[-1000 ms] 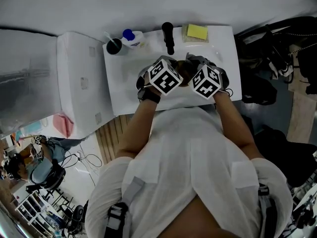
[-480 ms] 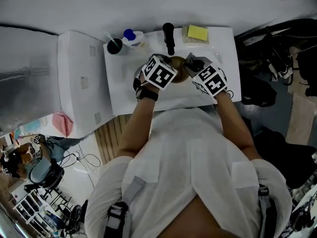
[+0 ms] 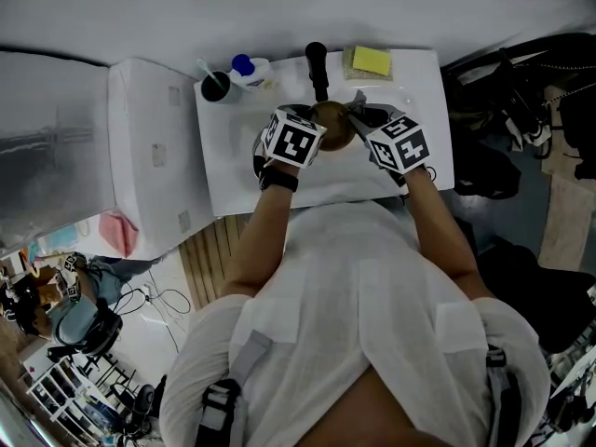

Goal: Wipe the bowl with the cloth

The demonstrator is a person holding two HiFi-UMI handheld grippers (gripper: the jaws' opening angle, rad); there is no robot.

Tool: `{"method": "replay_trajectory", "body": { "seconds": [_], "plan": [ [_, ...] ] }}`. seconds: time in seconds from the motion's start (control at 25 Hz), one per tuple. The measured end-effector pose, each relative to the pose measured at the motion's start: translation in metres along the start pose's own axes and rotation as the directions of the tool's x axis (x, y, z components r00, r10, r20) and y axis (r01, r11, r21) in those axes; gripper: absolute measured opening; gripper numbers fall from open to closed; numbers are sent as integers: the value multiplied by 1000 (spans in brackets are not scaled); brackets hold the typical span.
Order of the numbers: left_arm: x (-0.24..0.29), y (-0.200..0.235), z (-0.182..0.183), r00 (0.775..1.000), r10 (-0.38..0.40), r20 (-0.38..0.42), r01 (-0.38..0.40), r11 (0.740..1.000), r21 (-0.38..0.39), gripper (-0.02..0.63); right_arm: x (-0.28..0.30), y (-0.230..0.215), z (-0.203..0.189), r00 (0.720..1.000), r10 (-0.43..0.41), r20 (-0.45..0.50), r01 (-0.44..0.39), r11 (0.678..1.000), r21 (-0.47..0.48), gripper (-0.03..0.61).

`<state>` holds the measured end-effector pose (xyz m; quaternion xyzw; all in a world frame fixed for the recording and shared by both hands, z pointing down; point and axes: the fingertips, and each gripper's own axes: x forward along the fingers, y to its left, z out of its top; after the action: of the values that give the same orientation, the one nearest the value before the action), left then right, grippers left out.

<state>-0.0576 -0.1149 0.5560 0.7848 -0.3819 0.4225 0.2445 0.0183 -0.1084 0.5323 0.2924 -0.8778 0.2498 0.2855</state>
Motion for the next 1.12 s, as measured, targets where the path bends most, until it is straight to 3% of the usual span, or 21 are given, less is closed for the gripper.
{"method": "replay_trajectory", "body": {
  "seconds": [0.12, 0.24, 0.36, 0.48, 0.6, 0.68, 0.76, 0.8, 0.88, 1.12],
  "plan": [
    [1, 1, -3, 1000, 2, -8, -2, 1000, -9, 15, -3, -1, 4, 998, 22, 51, -27, 994, 102, 52],
    [1, 6, -7, 1000, 19, -21, -19, 1000, -7, 15, -10, -13, 7, 991, 23, 129, -58, 961, 269, 46],
    [3, 9, -14, 999, 22, -45, -20, 999, 36, 15, -21, -27, 10, 986, 6, 168, -57, 951, 305, 41],
    [7, -5, -17, 996, -31, -86, 41, 992, 122, 15, -25, -18, 25, 976, 67, 207, -107, 976, 188, 43],
    [13, -21, -16, 991, -61, -116, 84, 976, 201, 15, -21, 14, 40, 968, 171, 182, -164, 985, -53, 43],
    [14, -31, -13, 989, -91, -119, 117, 965, 234, 17, -14, 33, 37, 981, 173, 92, -140, 947, -289, 44],
    [13, -38, -10, 987, -111, -114, 137, 957, 257, 17, -4, 47, 21, 988, 152, -34, -150, 870, -471, 46],
    [13, -39, -9, 987, -114, -112, 140, 953, 268, 17, 0, 50, 12, 986, 144, -88, -168, 843, -512, 47],
    [12, -39, -9, 987, -114, -117, 144, 944, 296, 17, 6, 51, 0, 981, 125, -148, -186, 822, -538, 143],
    [10, -39, -10, 982, -137, -132, 174, 927, 332, 17, 7, 41, 1, 984, 76, -159, -151, 828, -540, 141]
  ]
}}
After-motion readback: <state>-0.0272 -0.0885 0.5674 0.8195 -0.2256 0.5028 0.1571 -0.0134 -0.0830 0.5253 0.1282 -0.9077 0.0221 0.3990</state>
